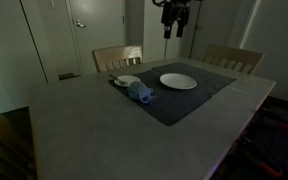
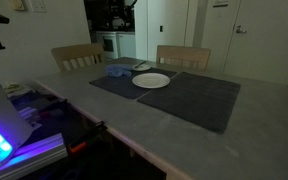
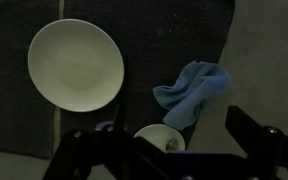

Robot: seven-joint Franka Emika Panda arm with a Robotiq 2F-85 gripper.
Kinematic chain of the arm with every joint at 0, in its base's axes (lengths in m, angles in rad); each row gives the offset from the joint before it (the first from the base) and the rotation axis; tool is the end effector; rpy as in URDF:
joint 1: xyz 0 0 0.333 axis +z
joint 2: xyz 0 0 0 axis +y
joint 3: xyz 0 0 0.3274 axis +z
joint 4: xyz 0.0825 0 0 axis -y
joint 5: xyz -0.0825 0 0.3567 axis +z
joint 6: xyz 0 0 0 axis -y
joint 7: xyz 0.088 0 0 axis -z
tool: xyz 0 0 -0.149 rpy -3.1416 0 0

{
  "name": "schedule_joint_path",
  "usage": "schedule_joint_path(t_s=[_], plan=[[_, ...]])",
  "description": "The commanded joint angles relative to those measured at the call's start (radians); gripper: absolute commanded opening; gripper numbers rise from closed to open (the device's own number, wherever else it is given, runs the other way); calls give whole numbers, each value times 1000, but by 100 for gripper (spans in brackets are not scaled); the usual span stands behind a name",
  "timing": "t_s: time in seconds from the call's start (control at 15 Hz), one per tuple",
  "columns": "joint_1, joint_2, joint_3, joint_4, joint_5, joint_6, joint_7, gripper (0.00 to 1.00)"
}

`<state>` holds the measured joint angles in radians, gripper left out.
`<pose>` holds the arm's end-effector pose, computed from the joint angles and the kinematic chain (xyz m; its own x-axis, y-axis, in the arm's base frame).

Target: Pick up the towel and clean the plate

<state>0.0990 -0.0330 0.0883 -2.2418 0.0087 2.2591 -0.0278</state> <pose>0.4938 0.0942 0.3723 0.9769 0.2079 0.0502 0.2083 -0.9781 -0.0027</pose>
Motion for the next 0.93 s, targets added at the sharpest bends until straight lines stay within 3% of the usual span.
schedule_joint_path(t_s=[0.0, 0.67, 0.8, 0.87], plan=[[5, 144, 8, 116, -14, -1, -26, 100], [47, 346, 32, 218, -8, 11, 1, 100], [67, 350, 24, 223, -48, -12, 47, 100], [50, 332, 32, 200, -9, -1, 11, 100]])
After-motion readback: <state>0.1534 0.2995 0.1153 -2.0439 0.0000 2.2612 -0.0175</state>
